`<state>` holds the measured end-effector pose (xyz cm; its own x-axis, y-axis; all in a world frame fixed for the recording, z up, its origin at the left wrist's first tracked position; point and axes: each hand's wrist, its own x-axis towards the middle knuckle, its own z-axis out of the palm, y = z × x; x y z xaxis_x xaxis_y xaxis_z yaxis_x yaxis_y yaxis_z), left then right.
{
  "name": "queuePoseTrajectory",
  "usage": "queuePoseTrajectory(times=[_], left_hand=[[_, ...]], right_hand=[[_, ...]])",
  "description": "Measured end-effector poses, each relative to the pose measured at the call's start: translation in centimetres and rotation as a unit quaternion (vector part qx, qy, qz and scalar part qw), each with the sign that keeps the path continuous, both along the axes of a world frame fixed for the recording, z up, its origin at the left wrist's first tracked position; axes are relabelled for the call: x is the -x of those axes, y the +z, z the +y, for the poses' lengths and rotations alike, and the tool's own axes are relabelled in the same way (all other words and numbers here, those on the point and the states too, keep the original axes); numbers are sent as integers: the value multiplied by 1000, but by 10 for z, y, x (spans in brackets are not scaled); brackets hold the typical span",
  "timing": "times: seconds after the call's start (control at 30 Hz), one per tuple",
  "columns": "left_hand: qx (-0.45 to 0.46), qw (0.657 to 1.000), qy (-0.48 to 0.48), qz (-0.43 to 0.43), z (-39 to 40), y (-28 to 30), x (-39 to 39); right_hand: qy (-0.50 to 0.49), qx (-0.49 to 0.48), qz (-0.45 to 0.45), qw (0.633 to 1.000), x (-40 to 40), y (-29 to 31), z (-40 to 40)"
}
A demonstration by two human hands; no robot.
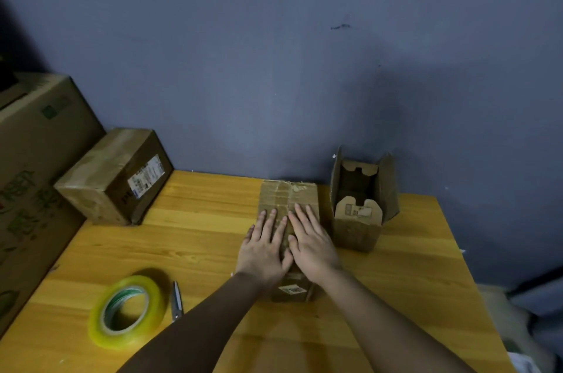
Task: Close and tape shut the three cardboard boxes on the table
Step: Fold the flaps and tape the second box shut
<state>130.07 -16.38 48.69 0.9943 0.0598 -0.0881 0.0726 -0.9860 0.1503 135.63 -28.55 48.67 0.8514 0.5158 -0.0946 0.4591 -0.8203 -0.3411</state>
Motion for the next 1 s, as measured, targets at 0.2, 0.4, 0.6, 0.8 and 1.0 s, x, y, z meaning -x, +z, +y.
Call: queuePoseTrajectory(times=[0.2,0.4,0.6,0.8,1.0], left_hand=[[-2,999,-11,36,2,5,2],[195,980,9,36,15,13,-4],[317,937,91,-111,22,29,-9],[303,935,125,-138,22,37,-6],[301,923,170,-169,24,34,-4]], right_hand=[[5,30,7,1000,5,7,-1],[-11,-7,60,998,2,22,0],[-41,-37,-22,998,-2,37,-1],[-26,-74,-84,993,-1,51,-5],[-41,-131,-120,983,4,57,-12]])
